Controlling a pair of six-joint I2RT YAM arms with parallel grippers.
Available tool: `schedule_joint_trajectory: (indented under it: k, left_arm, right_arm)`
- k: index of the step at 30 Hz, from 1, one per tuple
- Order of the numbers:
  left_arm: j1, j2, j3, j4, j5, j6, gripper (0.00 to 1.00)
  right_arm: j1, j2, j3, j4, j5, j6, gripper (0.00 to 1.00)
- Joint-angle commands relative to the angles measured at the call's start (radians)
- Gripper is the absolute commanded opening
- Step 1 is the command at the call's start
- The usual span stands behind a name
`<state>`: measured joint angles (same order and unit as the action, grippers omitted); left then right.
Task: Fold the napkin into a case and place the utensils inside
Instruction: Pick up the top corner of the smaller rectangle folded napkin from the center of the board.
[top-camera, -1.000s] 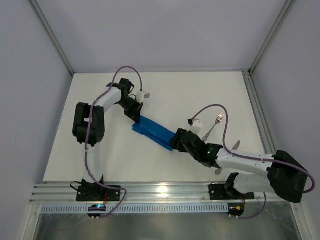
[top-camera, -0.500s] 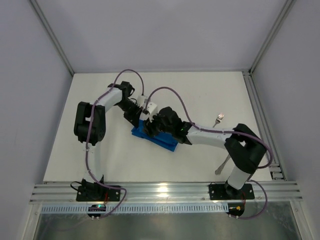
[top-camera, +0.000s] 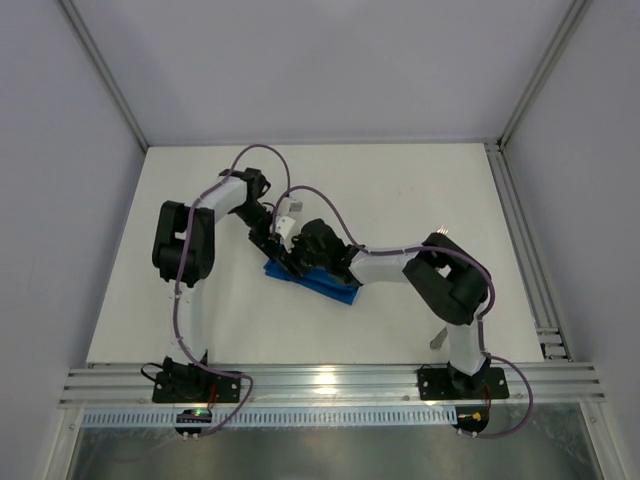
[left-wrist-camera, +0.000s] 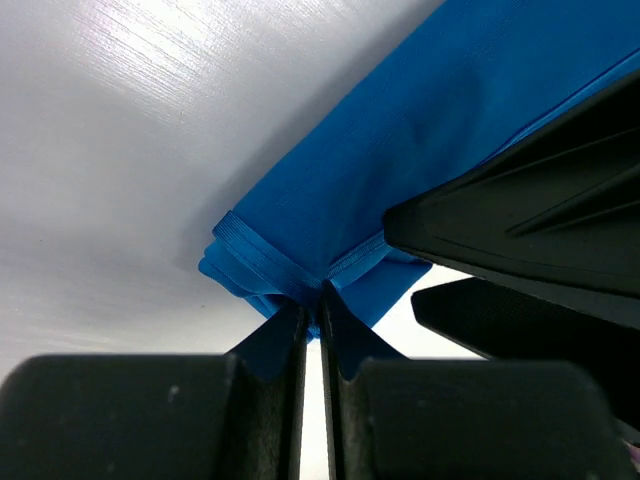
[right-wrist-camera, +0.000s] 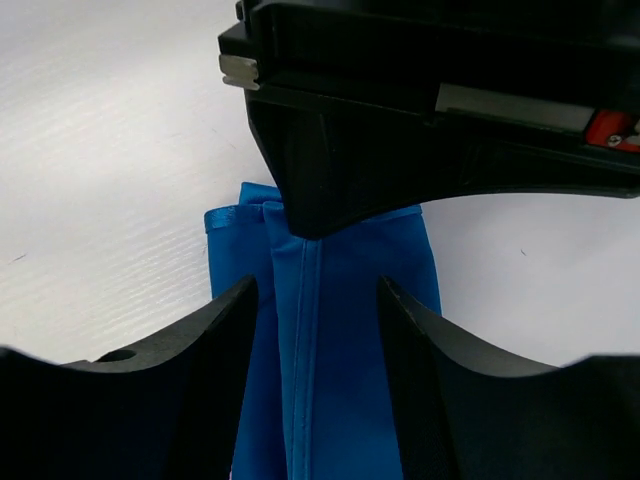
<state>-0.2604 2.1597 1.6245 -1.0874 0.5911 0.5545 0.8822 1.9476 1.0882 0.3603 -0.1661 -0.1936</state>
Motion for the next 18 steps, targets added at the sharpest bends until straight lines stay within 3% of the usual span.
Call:
schedule_joint_trajectory:
  k: [1,18]
  left_arm:
    - [-0.002,0.019,0.046,-0.029,0.032,0.016,0.08]
    - [0.000,0.029,0.052,-0.017,0.012,-0.001,0.08]
  right_arm:
    - [0.001,0.023,0.050,0.028,0.031,-0.036,0.55]
    - [0.015,0.113,0.124,-0.100,0.060,0.033,0.46]
